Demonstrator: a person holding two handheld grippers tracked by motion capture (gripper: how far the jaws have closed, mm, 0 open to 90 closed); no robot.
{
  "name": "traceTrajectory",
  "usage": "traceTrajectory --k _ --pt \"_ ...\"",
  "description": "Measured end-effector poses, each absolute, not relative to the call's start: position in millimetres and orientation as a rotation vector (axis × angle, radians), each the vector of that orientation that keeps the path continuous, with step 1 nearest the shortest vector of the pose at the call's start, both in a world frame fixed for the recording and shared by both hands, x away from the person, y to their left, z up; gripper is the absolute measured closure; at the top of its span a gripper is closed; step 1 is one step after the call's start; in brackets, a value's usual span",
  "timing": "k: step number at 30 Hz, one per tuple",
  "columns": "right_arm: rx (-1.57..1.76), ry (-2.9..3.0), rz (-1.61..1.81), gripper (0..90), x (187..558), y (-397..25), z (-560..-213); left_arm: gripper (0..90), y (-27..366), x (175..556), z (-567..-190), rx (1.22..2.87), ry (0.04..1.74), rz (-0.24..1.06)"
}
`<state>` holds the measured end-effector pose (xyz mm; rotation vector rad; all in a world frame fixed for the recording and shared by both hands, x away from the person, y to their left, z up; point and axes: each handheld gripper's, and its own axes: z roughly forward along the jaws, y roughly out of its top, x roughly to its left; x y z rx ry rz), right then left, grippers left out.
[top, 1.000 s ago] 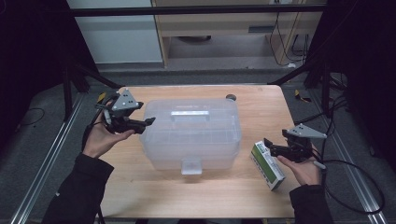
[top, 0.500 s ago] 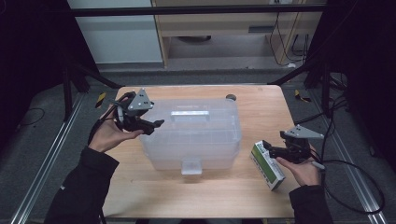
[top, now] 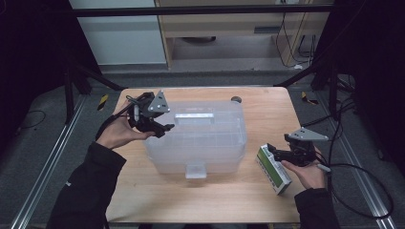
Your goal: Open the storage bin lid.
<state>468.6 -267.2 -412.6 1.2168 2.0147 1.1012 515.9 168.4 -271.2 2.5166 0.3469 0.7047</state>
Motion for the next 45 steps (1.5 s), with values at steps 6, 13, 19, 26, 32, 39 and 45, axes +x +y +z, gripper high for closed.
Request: traceTrajectory --k 6,13,19,26,32,39,45 --pt "1.214 2.017 1.108 24.8 469 -268 -411 33.4 155 520 -268 2.573 0.291 0.714" --pt "1.213 2.025 1.1 25.2 469 -268 -413 34.3 141 521 -270 2.647 0.236 0.754" --pt "1.218 2.032 1.097 25.3 469 -268 -413 35.0 134 522 -272 2.693 0.202 0.79" --pt "1.212 2.042 1.094 26.1 470 -266 -414 40.6 124 526 -276 2.731 0.163 0.828" --pt "1.201 2.053 1.088 28.4 470 -266 -413 48.0 116 529 -280 2.75 0.149 0.828" --pt "1.188 2.058 1.098 31.1 469 -264 -411 58.6 105 532 -284 2.779 0.123 0.859" --pt "1.19 2.061 1.11 33.1 468 -263 -409 66.0 102 533 -287 2.793 0.115 0.885"
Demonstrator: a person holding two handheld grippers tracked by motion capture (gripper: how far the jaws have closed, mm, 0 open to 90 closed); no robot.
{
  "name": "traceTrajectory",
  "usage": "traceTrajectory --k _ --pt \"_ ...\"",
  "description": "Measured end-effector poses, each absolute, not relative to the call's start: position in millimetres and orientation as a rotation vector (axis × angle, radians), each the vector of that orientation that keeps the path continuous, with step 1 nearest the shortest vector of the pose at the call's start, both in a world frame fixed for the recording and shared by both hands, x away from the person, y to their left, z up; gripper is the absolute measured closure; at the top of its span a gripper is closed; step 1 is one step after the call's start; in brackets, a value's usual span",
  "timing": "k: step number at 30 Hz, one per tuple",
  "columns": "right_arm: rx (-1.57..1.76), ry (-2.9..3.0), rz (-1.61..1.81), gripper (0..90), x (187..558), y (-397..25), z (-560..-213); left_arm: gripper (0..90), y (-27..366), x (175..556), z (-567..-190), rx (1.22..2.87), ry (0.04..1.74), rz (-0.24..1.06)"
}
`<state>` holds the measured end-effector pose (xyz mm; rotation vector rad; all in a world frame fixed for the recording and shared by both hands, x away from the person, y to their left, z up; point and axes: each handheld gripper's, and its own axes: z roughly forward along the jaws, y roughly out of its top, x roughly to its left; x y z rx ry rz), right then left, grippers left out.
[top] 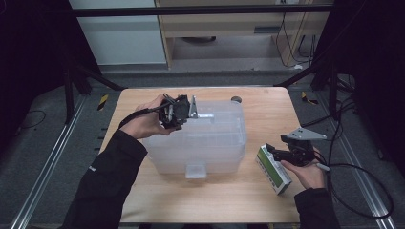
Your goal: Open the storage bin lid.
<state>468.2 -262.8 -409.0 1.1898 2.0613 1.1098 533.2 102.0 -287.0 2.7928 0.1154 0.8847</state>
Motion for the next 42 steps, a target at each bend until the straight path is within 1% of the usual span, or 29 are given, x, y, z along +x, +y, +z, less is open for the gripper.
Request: traceTrajectory --k 4,14,19,22,27,29,30,32,37,42 --pt "1.18 2.074 1.11 34.7 469 -260 -408 72.1 102 534 -288 2.805 0.102 0.88" --pt "1.159 2.107 1.122 40.7 469 -249 -404 73.7 99 534 -285 2.833 0.043 0.916" --pt "1.142 2.134 1.131 45.4 468 -243 -401 73.6 100 536 -284 2.829 0.076 0.886" --pt "1.132 2.142 1.143 48.0 468 -241 -399 73.4 100 539 -282 2.817 0.08 0.889" --pt "1.113 2.167 1.157 56.4 467 -235 -396 72.7 101 546 -276 2.806 0.101 0.898" --pt "1.113 2.172 1.156 57.2 467 -235 -396 72.6 100 548 -274 2.81 0.105 0.903" --pt "1.108 2.175 1.154 60.5 467 -233 -397 72.6 100 549 -273 2.811 0.105 0.905" --pt "1.112 2.174 1.158 61.8 467 -233 -397 72.5 101 551 -271 2.805 0.128 0.897" --pt "1.116 2.196 1.18 70.7 467 -231 -397 72.1 102 557 -268 2.788 0.148 0.891" --pt "1.122 2.219 1.207 79.9 467 -228 -399 71.7 102 562 -265 2.778 0.149 0.919"
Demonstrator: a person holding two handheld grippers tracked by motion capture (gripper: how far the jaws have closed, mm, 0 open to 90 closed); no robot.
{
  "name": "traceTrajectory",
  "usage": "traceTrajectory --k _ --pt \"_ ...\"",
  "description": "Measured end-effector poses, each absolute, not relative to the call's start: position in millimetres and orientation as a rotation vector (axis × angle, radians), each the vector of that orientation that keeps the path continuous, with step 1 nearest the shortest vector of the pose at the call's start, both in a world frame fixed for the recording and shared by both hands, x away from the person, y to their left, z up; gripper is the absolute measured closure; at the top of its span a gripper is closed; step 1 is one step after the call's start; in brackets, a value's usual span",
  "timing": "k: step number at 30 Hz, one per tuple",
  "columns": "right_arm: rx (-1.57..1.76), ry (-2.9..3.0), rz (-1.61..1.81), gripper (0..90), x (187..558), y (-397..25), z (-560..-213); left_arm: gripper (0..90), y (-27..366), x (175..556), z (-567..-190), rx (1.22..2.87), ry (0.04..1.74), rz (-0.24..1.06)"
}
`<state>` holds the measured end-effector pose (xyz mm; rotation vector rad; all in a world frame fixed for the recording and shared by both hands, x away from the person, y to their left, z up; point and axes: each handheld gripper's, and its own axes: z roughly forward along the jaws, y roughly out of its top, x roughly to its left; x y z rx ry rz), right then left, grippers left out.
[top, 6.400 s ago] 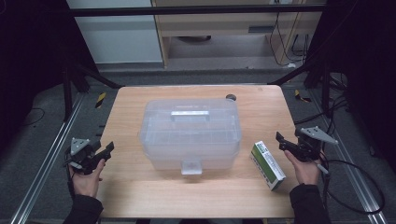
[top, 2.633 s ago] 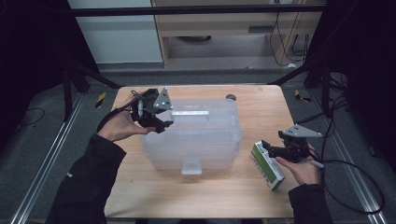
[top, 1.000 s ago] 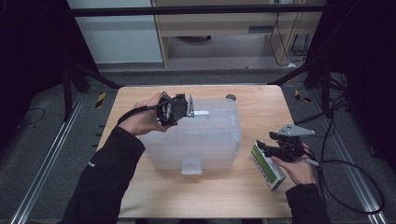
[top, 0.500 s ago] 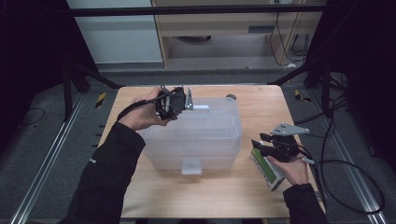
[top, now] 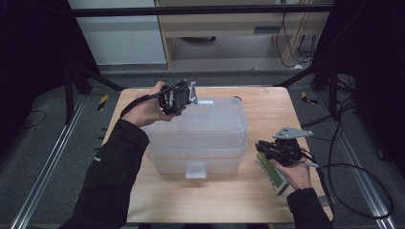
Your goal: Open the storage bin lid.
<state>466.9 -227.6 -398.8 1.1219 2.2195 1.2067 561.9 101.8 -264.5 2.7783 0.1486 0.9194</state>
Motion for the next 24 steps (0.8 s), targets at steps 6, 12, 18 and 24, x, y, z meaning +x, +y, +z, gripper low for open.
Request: traceTrajectory --k 6,12,18,24 --pt "1.109 2.239 1.258 89.7 466 -222 -401 71.2 103 567 -262 2.755 0.185 0.923" --pt "1.078 2.273 1.293 90.0 466 -214 -402 70.7 103 572 -260 2.74 0.206 0.928" --pt "1.057 2.258 1.328 90.0 470 -204 -401 70.1 105 576 -260 2.726 0.232 0.914" --pt "1.055 2.208 1.355 90.0 470 -202 -397 69.5 106 575 -260 2.718 0.236 0.902"
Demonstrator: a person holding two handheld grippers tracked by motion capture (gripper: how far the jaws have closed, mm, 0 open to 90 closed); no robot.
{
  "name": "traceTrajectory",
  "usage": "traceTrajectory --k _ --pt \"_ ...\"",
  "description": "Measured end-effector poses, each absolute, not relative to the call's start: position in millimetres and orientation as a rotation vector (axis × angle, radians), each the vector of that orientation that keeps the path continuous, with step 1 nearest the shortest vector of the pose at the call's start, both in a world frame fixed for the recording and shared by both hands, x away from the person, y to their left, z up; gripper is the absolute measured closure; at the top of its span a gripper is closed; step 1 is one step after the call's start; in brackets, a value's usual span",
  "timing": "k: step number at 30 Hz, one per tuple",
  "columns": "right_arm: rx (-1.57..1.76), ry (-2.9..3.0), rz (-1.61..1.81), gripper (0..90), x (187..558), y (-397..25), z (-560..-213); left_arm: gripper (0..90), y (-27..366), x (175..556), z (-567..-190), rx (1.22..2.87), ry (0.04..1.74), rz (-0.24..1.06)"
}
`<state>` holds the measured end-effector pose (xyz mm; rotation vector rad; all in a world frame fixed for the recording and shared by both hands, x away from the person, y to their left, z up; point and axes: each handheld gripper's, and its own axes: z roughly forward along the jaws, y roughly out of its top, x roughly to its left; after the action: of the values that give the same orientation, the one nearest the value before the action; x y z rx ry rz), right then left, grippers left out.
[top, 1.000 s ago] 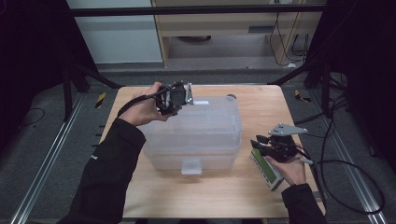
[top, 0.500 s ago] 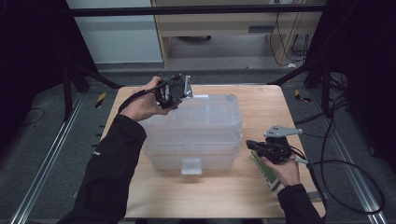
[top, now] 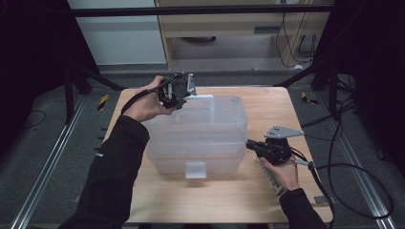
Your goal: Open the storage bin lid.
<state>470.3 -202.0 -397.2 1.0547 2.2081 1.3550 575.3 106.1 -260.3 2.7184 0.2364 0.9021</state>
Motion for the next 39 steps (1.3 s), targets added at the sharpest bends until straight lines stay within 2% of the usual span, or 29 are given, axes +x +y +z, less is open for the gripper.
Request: traceTrajectory --k 2,5,14,21,27,39 --pt "1.049 2.214 1.342 90.0 470 -201 -398 68.2 107 574 -261 2.711 0.243 0.894" --pt "1.047 2.221 1.329 90.0 471 -200 -400 60.4 110 571 -260 2.701 0.247 0.886" --pt "1.046 2.221 1.333 90.0 471 -201 -399 53.8 132 552 -248 2.629 0.28 0.876" --pt "1.048 2.221 1.331 90.0 471 -200 -399 56.3 156 535 -242 2.517 0.388 0.871" --pt "1.05 2.222 1.33 90.0 471 -200 -399 62.0 180 524 -240 2.388 0.498 0.86" --pt "1.056 2.226 1.328 90.0 471 -200 -399 68.5 217 508 -253 2.138 0.725 0.87"
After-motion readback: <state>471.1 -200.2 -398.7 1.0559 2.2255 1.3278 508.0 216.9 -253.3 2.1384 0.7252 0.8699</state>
